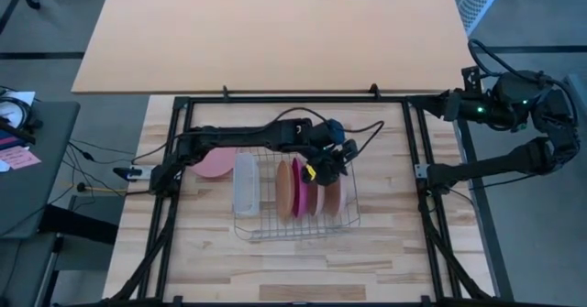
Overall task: Sort dishes
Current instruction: Put the light orange plate in the dish rack
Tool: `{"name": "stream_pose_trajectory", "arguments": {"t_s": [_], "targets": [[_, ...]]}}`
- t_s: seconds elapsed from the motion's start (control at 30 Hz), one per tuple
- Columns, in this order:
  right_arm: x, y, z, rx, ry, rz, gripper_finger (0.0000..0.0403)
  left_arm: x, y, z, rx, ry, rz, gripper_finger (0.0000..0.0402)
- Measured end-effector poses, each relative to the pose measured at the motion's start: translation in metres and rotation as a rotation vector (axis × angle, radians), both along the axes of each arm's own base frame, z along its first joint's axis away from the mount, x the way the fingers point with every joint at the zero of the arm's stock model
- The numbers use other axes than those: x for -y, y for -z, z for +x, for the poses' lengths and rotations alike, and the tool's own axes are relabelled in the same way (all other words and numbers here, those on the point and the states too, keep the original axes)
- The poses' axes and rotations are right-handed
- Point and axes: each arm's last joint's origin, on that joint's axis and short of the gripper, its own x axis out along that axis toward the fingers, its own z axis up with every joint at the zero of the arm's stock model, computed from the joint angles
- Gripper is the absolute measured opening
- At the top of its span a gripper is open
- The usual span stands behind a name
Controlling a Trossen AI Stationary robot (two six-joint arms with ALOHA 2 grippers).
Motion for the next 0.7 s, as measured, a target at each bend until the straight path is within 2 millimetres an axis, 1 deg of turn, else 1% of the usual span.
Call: {"name": "stream_pose_trajectory", "arguments": {"t_s": [0.13, 0.33, 0.4, 0.47, 0.53, 0.63, 0.7], "targets": [[0.0, 0.0, 0.0, 0.0, 0.0, 0.0, 0.0265, 0.0009, -0.0031, 0.0011, 0.026, -0.006, -0.005, 0.0028], [0.0, 0.0, 0.0, 0.0, 0.0, 0.0, 0.0265, -0.0013, -0.0027, 0.0003, 0.01, -0.02, -0.05, 0.003], [0.0, 0.0, 0.0, 0.0, 0.0, 0.0, 0.0265, -0.0014, -0.0027, 0.0002, 0.008, -0.021, -0.064, 0.0036], [0.0, -0.0001, 0.0, 0.001, 0.0, 0.0, 0.0265, -0.0009, -0.0037, 0.001, 0.017, -0.022, -0.082, 0.0051], [0.0, -0.0001, 0.0, 0.001, 0.0, 0.0, 0.0265, -0.0013, -0.0049, 0.0016, 0.022, -0.044, -0.112, 0.0075], [0.0, -0.0001, 0.0, 0.0, -0.001, -0.001, 0.0265, -0.0046, -0.0064, 0.0008, 0.014, -0.088, -0.155, 0.0121], [0.0, -0.0001, 0.0, -0.001, -0.002, -0.003, 0.0265, -0.0066, -0.0065, 0.0001, 0.007, -0.113, -0.151, 0.0156]]}}
